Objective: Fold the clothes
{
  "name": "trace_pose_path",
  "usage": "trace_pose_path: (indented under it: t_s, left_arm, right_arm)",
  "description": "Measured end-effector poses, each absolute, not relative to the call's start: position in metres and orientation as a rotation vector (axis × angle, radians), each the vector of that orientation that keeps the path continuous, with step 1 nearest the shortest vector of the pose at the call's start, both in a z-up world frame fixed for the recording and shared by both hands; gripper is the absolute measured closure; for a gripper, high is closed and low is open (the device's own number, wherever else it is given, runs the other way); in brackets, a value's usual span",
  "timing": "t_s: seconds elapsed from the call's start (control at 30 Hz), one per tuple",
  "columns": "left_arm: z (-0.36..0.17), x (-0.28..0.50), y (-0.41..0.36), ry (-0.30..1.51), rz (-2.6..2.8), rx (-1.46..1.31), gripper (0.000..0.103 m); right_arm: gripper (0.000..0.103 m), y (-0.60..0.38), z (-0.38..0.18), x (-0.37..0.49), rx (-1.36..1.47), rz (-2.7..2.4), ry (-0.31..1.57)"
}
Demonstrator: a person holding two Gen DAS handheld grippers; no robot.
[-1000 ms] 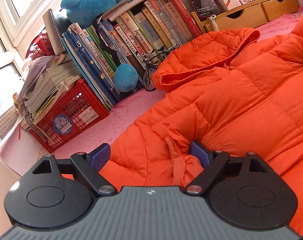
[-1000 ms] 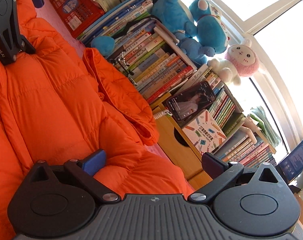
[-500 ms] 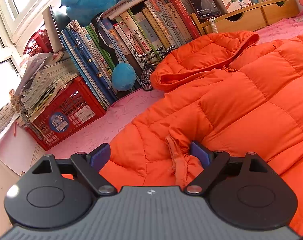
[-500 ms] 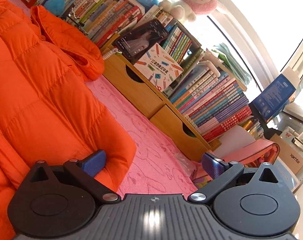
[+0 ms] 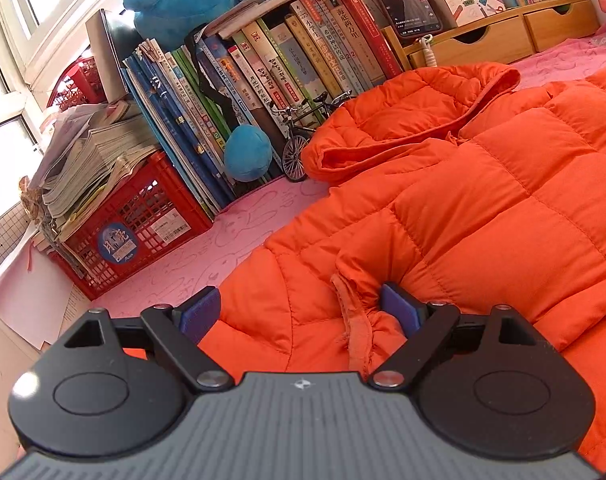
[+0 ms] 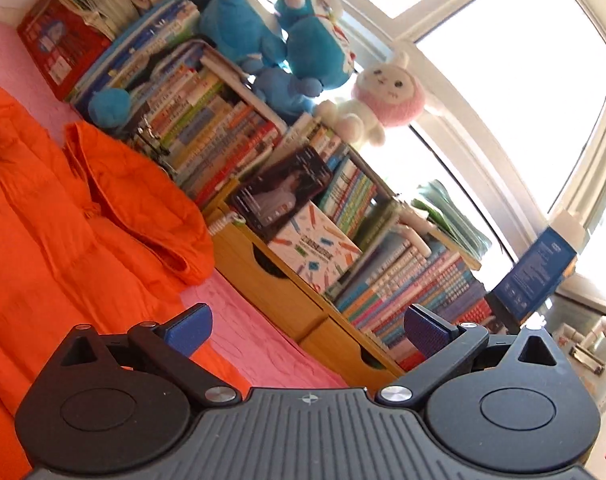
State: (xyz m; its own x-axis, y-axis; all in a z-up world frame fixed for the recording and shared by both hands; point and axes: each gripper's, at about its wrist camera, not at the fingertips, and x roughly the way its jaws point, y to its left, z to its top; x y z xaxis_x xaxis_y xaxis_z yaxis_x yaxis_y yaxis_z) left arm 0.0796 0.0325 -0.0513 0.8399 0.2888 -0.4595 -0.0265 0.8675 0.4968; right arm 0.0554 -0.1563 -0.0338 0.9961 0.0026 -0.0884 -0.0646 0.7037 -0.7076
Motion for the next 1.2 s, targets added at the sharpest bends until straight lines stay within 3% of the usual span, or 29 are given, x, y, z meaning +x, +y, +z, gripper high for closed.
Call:
trace_pose_path:
  t_s: [0.3, 0.8, 1.2]
  left_arm:
    - [-0.051, 0.081, 0.037, 0.565, 0.167, 0.464, 0.014]
    - [-0.051, 0.081, 0.040, 0.569, 0.151, 0.449, 0.014]
    - [-0.051, 0.081, 0.040, 0.567, 0.152, 0.455, 0.014]
  right_arm:
    - [0.000, -0.063, -0.064, 0.088, -0.818, 0.289, 0.140]
    - [0.000, -0.211, -0.081, 0.119, -0.742, -0.055, 0.293]
    - [0.000, -0.248, -0.071, 0.117, -0.732, -0.199, 0.336]
